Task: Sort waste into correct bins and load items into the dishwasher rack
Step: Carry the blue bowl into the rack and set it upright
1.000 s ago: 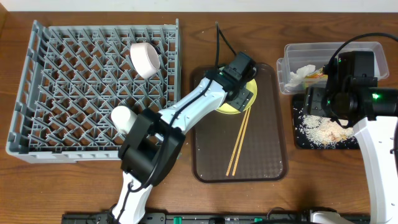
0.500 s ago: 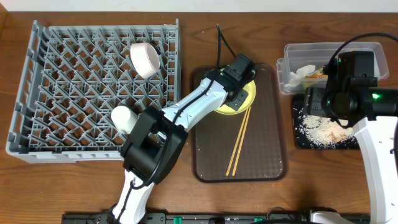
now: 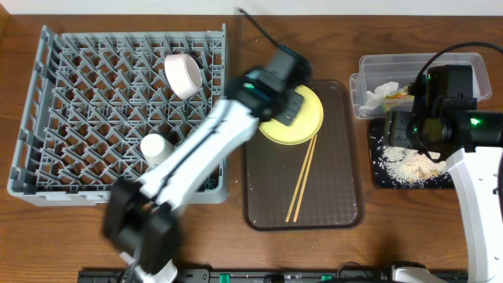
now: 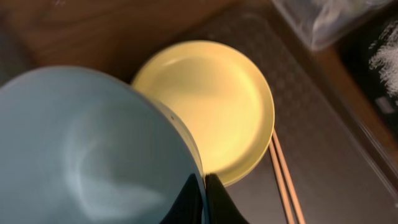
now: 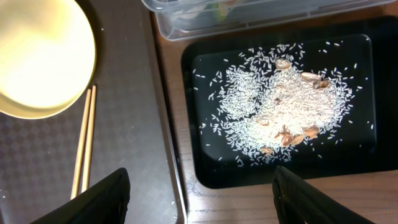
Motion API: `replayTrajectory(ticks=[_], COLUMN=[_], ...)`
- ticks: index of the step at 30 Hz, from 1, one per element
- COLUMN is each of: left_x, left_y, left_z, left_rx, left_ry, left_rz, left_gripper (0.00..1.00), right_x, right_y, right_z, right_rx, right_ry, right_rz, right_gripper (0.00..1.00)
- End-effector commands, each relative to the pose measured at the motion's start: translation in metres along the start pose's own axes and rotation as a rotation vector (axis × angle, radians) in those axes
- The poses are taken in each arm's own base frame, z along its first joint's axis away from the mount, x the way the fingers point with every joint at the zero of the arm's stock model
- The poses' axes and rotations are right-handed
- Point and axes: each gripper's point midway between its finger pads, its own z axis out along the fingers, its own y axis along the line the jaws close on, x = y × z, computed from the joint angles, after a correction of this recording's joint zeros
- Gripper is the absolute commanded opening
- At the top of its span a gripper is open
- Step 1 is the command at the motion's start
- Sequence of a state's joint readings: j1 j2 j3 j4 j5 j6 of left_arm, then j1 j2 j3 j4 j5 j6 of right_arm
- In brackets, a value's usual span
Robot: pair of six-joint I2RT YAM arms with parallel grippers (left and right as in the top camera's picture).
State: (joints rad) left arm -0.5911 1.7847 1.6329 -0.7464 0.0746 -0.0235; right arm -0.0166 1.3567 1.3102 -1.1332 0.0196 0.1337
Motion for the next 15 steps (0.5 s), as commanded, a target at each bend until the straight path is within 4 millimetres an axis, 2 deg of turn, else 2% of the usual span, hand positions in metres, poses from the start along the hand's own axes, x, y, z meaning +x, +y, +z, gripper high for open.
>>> replayTrajectory(ticks=[1,4,9,15], left_x=[-0.004,0.002,0.003,0.017], left_y=[0.026,0.048,0.076,0.14], left_z=[-0.03,-0.049,-0.08,-0.094], left_rx=[0.072,0.214,0.56,0.688], left_ry=[-0.023,-0.012,-0.038,-0.079], left_rz=[-0.13,-0.246,-0.444,-0.685], left_gripper=[0.06,0.06,0.06,0.06], right_x=[-0.006,-0.006,-0.006,-0.006], right_y=[-0.004,-0.004,-0.004,-0.004], right_z=[-0.005,-0.005,-0.005,-0.005], right_rx=[0.018,0.018,0.017,0.017], right_ry=[-0.023,-0.023,-0.022,-0.023], right_rz=[0.005,0.006,0.006,0.006], right_gripper=[0.72,0.72,0.72,0.72])
